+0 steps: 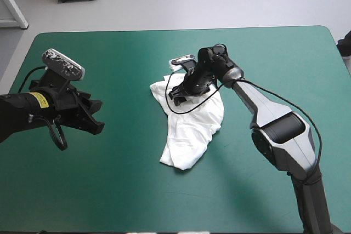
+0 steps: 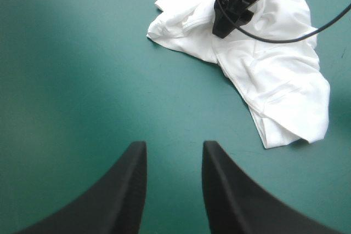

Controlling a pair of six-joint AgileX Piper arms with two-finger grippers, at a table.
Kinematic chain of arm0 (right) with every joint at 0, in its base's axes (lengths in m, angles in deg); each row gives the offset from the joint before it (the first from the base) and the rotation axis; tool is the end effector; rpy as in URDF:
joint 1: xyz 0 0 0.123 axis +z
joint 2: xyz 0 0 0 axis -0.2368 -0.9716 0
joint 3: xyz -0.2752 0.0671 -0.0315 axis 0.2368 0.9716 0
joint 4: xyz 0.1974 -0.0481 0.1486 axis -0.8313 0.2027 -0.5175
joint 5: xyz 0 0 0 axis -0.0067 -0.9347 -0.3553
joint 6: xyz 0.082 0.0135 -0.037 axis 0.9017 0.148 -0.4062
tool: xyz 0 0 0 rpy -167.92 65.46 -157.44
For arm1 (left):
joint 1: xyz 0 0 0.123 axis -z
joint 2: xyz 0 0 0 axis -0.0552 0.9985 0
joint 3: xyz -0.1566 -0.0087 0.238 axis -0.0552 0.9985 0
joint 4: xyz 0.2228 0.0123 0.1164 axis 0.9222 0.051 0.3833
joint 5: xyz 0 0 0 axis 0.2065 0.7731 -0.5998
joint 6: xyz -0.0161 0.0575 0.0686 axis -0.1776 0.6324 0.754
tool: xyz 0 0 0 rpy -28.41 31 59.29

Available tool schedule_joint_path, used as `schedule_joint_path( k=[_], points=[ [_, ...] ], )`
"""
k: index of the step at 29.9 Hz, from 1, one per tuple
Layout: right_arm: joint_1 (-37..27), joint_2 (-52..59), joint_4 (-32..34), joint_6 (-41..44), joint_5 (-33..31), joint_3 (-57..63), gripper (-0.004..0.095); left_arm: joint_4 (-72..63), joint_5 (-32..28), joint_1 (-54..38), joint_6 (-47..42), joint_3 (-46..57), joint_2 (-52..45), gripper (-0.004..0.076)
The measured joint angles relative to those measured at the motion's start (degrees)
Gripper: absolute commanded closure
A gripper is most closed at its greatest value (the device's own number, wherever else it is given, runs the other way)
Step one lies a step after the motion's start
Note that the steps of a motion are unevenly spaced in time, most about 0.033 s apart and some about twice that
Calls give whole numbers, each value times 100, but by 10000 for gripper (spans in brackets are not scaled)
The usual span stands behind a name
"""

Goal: Fold the cloth

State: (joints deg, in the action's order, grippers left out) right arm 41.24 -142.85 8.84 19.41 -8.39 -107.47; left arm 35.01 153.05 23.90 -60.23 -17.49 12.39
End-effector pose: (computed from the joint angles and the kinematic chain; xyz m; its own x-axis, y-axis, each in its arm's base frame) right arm 0.4210 0.2453 0.2393 -0.8124 -0.4782 -0.3337 -0.5604 0.7983 0.2207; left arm 0.1602 -0.0696 0.4615 -0.5370 0.4569 -0.7091 0.5572 0.8233 0.1085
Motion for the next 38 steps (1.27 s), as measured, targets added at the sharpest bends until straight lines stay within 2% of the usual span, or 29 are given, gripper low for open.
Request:
schedule_joint_path(
  k=[5,11,18,23,27,32,38],
  points=[
    [-411,437,80,45,-229,65,209,101,0,0,-44,0,9,472],
    [-703,1538,160,89,-275,396,209,693,0,0,-121,-6,471,472],
    [-658,2657,98,125,-321,1477,210,924,-301,0,52,-358,2086,471],
    [-658,3209,-22,137,-321,2545,211,981,-435,0,275,-1320,3583,437],
    [-658,3534,-322,86,-321,3219,263,952,-631,-31,478,-2359,4594,416],
    [-355,3859,-716,-105,-316,3753,277,419,-849,-154,794,-3355,5599,416],
    [459,3907,-831,-200,-295,3837,277,64,-950,-208,1226,-3621,6373,416]
  ],
)
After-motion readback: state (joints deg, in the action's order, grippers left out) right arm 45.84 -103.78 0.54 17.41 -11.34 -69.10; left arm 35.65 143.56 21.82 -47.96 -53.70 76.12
